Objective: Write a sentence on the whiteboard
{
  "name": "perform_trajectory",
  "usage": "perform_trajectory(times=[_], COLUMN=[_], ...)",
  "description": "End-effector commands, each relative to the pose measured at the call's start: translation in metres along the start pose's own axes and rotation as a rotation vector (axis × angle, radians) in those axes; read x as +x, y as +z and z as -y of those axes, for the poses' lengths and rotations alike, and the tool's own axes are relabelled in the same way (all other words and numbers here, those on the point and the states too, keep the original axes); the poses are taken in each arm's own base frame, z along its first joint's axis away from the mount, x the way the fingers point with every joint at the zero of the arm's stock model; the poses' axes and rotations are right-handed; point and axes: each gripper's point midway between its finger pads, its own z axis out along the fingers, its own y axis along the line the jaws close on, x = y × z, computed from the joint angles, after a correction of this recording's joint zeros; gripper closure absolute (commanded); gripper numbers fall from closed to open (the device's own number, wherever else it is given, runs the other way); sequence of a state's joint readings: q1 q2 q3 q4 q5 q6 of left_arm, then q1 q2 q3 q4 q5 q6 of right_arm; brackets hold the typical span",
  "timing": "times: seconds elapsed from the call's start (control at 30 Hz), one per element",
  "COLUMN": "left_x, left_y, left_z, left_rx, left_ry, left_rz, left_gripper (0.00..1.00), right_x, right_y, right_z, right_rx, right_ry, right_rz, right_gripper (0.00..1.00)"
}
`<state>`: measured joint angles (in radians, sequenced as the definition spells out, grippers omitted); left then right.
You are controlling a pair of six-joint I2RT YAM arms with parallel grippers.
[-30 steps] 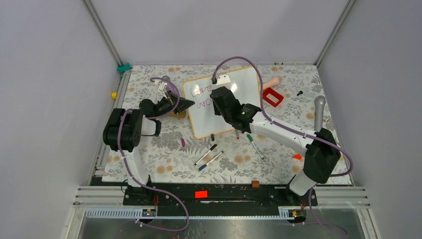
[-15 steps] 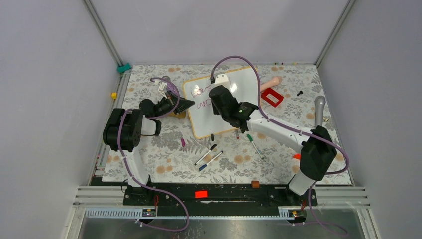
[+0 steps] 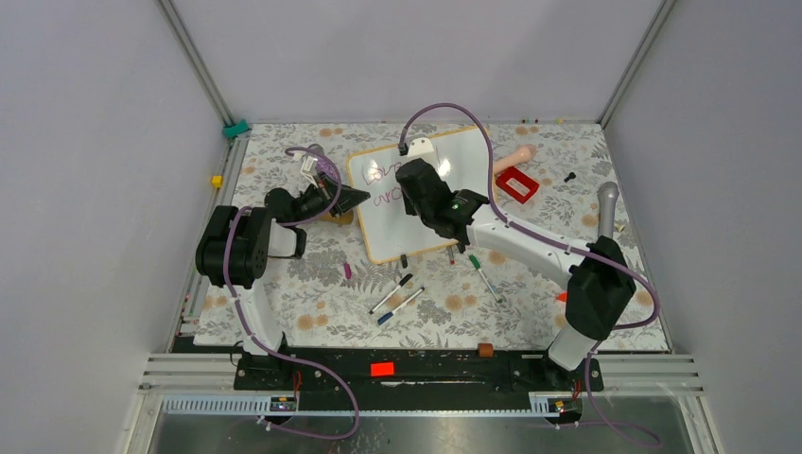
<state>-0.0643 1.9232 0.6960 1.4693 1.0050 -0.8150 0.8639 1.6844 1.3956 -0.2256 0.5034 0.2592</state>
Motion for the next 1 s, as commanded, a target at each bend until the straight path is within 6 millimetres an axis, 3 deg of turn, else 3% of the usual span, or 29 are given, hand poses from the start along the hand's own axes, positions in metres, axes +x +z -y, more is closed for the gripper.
perform_trajectory(times=[0.0,0.53,0.97], left_x=[0.018,0.018,0.017], left_y=[-0.005,-0.006,-0.008], left_z=[-0.004,-0.005,-0.006], left_rx=[0.032,0.027,0.023], left_ry=[0.163,0.166,0.168], left_rz=[-0.049,-0.048,-0.045], left_gripper=[1.0,1.0,1.0], right_x=[-0.013,0.013,0.014], right_y=[0.0,-0.004,-0.007], right_z=[-0.002,-0.005,-0.001], right_rx=[-0.01,-0.046,-0.035], right_ry=[0.03,0.027,0.02], right_rz=[0.014,-0.063,-0.075], right_gripper=[1.0,1.0,1.0])
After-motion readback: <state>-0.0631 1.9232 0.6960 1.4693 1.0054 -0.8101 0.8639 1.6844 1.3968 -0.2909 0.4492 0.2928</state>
